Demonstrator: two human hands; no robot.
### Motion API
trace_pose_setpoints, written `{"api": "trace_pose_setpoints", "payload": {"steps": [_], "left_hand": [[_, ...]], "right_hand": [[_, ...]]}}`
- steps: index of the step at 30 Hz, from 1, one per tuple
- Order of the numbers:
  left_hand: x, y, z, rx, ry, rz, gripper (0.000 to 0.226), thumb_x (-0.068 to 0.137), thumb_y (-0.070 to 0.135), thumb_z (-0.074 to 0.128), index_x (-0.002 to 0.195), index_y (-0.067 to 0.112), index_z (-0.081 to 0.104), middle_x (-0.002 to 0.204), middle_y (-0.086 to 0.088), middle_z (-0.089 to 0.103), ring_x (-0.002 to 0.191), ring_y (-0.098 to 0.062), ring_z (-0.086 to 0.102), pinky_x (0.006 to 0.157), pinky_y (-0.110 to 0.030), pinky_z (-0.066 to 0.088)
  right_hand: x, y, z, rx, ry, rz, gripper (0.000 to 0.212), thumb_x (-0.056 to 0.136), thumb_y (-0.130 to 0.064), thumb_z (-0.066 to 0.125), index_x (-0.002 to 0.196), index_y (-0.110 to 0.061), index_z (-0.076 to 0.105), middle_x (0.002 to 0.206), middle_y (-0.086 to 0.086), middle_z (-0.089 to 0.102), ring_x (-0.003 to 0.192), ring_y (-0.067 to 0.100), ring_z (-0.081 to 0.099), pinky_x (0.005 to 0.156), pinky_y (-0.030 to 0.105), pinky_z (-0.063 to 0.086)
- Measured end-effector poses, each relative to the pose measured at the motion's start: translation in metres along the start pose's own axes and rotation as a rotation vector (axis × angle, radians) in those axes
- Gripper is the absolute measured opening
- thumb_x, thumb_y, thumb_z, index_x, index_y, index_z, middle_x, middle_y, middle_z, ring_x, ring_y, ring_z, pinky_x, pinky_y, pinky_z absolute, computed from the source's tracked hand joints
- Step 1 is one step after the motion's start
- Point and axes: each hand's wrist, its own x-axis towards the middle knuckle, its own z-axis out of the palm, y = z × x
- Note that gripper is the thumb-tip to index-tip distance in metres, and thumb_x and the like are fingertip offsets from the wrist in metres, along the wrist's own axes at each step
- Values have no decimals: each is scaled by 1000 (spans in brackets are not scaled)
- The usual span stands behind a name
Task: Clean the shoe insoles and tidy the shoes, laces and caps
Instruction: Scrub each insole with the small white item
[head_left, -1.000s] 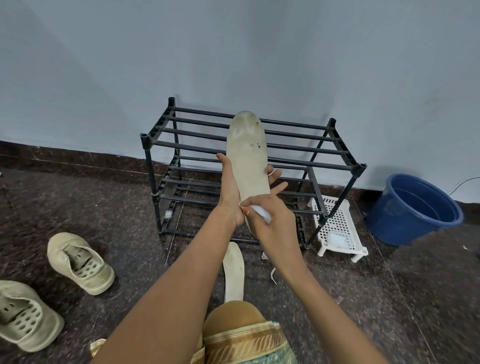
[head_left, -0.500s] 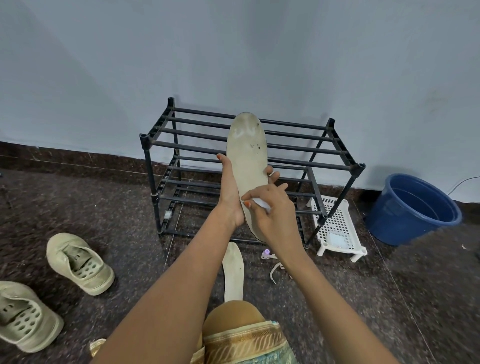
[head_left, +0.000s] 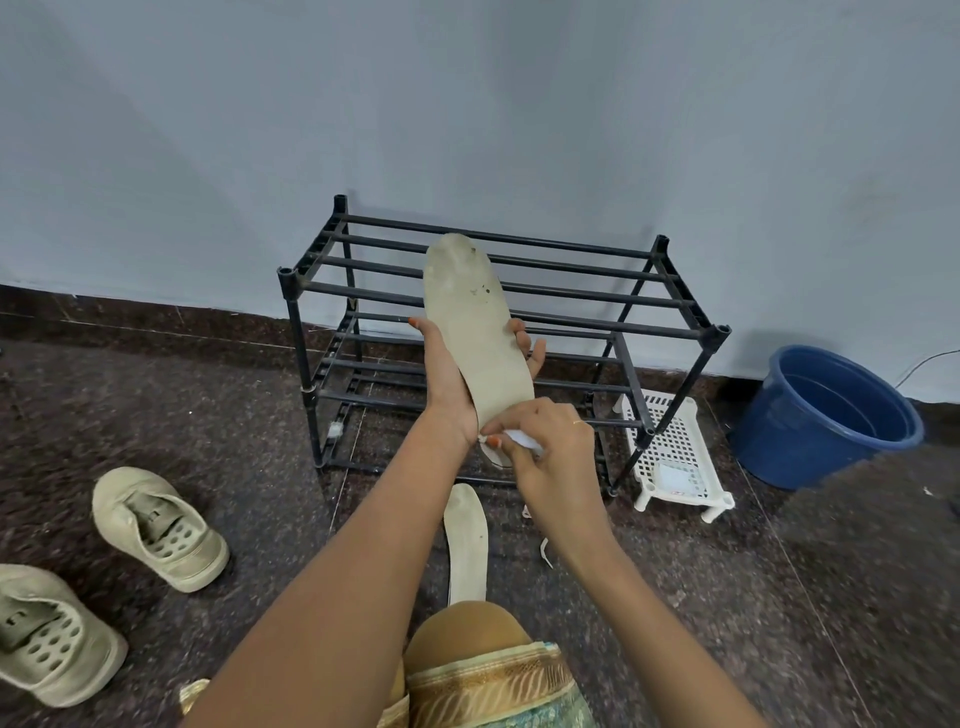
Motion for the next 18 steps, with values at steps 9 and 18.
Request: {"api": "trace_pose_setpoints", "payload": {"steps": [9, 18], "left_hand": [[-2, -1, 1, -11, 68, 48, 88, 78, 83, 19, 82, 4, 58, 70, -10, 52, 62, -19, 52, 78, -36, 55], [-2, -5, 1, 273, 56, -35, 90, 80, 79, 21, 102, 3, 65, 82, -10, 66, 73, -20, 65, 91, -44, 48]], "right_hand": [[12, -7, -5, 178, 36, 150, 11, 81, -6, 63, 80, -16, 69, 88, -7, 60, 92, 9, 52, 79, 8, 35], [24, -14, -10, 341, 98, 258, 15, 80, -4, 64, 78, -19, 67, 89, -2, 61, 81, -9, 53, 69, 3, 39]]}}
